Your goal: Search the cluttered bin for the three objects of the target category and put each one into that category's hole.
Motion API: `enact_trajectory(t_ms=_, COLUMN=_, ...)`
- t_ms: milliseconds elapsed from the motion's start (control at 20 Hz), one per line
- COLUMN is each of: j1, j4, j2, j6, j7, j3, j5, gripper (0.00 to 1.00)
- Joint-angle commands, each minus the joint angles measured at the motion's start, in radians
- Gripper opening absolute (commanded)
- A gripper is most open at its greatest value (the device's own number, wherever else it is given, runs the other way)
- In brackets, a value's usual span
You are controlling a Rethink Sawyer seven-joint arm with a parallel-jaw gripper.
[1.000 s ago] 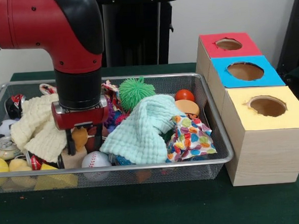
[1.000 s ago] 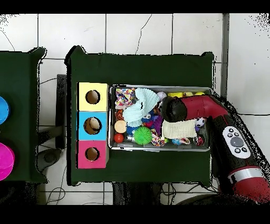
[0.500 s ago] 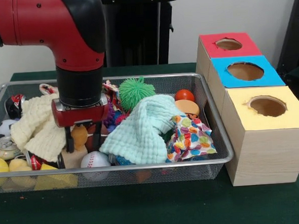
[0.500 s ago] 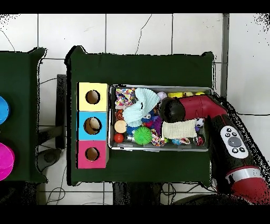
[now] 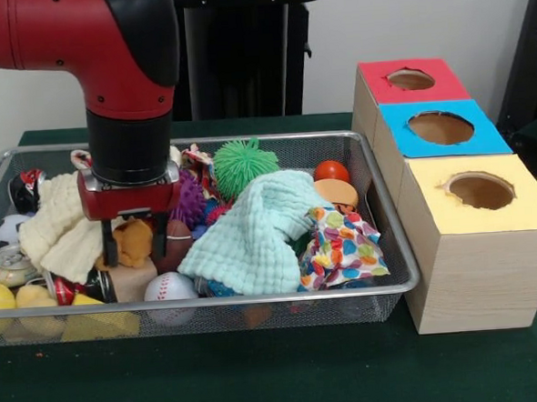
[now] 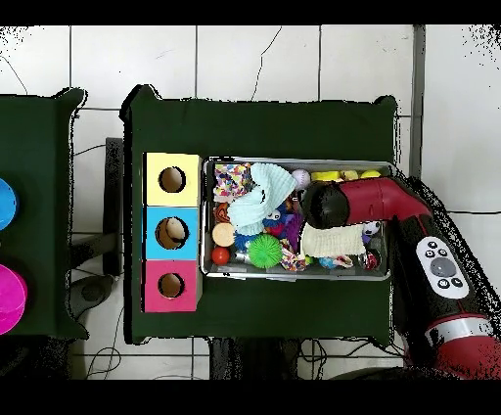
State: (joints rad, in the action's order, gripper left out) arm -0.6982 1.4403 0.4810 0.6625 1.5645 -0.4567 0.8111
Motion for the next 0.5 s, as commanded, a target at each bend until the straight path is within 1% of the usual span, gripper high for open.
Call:
enact_trajectory(t_ms=50, j1=-0.048, j4=0.045, j2=-0.017, j6=0.161, j7=-0.28, j3=-0.009, j5=-0.005, gripper=1.0)
enact_trajectory(t_ms=200, j1=-0.085, j4=0.051, j2=-0.038, j6=0.189, j7=-0.341, j3=-0.044, j5=-0.03, gripper=1.0)
enact_trajectory(t_ms=300, j1=-0.097, j4=0.053, j2=-0.051, j6=0.222, j7=-0.369, j3=-0.049, j5=-0.034, gripper=1.0)
enact_trajectory(t_ms=450, j1=-0.102, j4=0.039, j2=-0.074, j6=0.254, j7=-0.392, j3=-0.046, j5=-0.02, gripper=1.0)
enact_trajectory(t_ms=500, j1=-0.102, j4=0.029, j2=-0.092, j6=0.267, j7=-0.393, j3=-0.044, j5=-0.019, gripper=1.0)
